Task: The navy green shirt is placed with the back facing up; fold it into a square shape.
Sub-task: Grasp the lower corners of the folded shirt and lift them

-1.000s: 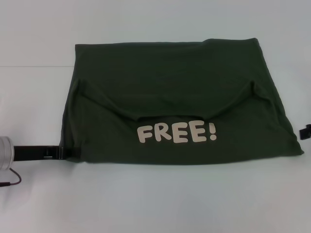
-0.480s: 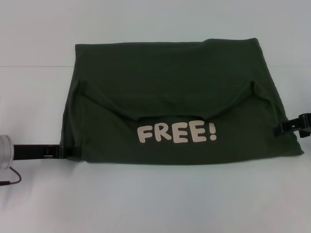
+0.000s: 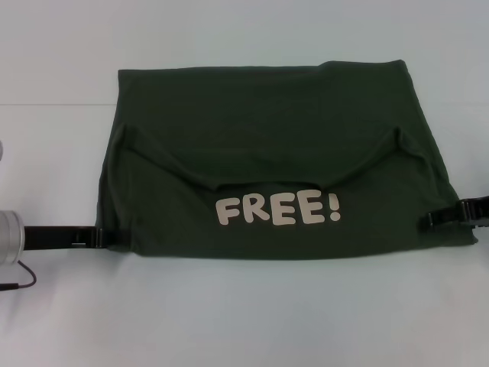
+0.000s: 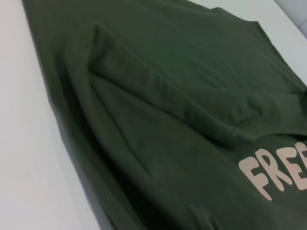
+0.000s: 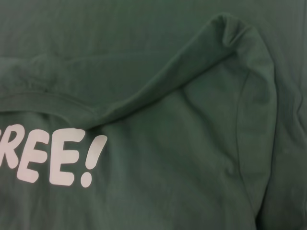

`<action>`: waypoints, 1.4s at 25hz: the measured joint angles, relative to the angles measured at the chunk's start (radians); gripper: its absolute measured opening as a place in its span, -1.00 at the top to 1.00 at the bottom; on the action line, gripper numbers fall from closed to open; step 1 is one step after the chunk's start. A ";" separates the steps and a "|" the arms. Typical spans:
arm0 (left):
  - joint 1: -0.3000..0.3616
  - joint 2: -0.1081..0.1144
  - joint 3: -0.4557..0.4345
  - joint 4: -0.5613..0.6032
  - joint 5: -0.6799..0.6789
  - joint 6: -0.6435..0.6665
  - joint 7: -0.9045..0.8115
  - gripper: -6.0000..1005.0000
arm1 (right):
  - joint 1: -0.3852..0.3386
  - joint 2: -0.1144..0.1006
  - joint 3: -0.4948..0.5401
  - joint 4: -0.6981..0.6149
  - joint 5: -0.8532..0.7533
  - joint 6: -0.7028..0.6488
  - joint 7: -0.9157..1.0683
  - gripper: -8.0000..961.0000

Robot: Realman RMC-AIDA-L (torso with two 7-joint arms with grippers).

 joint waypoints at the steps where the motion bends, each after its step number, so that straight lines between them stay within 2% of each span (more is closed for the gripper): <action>1: -0.001 0.000 0.001 0.000 0.000 0.000 0.000 0.89 | -0.001 0.003 0.001 0.001 0.000 0.005 -0.004 -0.90; 6: -0.003 0.000 -0.001 0.000 0.001 0.000 -0.002 0.89 | -0.004 0.012 0.002 0.003 0.008 0.010 -0.017 -0.89; 18: -0.004 0.000 -0.003 0.000 0.001 0.006 -0.003 0.89 | -0.011 0.008 -0.005 0.009 0.016 -0.005 -0.023 -0.87; 24: -0.004 -0.001 -0.004 0.000 0.001 0.007 -0.004 0.89 | -0.019 0.007 0.001 0.005 0.017 -0.004 -0.018 -0.43; 29: -0.004 0.000 -0.004 0.000 -0.005 0.010 -0.006 0.89 | -0.024 0.001 0.002 0.000 0.021 -0.003 -0.018 0.08; 35: -0.004 0.000 -0.005 0.000 -0.006 0.011 -0.006 0.88 | -0.022 -0.002 -0.005 -0.002 0.020 -0.025 -0.027 0.57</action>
